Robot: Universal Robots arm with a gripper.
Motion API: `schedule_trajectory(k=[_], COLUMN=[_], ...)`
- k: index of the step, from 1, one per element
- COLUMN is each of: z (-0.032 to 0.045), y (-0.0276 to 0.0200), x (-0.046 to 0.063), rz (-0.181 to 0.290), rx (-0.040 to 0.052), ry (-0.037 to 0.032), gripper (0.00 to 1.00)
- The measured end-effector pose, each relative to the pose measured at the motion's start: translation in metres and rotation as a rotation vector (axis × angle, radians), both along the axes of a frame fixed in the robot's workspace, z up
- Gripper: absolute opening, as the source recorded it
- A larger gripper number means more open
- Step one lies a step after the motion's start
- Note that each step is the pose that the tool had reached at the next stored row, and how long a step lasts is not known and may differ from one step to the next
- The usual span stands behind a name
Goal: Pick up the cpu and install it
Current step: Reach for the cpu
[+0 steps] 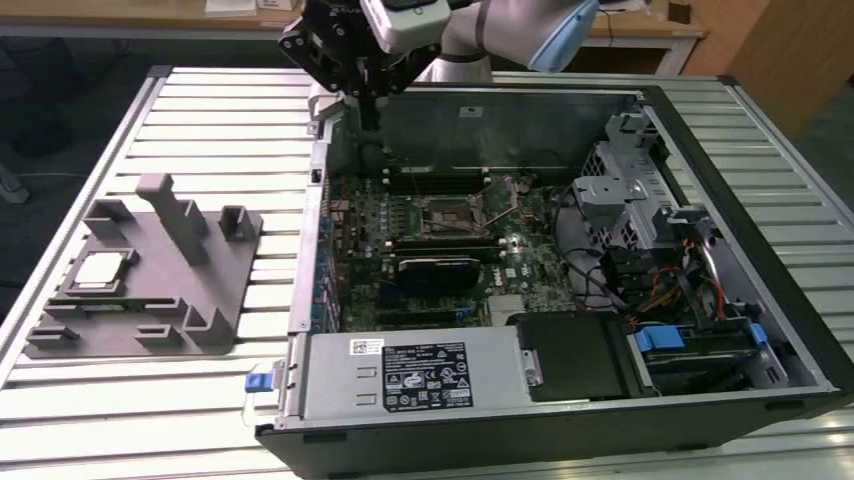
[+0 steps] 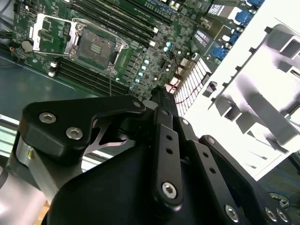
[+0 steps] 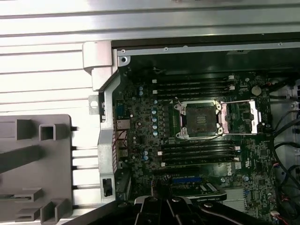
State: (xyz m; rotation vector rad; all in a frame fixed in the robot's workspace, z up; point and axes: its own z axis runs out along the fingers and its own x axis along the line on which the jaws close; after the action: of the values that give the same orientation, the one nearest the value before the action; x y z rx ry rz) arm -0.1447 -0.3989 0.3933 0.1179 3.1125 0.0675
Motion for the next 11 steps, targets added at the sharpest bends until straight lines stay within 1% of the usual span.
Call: schedule_trajectory(k=[11], z=[0.0], y=[0.0], x=[-0.017], rz=[0.0], rx=[0.0001], ry=[-0.0002], gripper=[0.11])
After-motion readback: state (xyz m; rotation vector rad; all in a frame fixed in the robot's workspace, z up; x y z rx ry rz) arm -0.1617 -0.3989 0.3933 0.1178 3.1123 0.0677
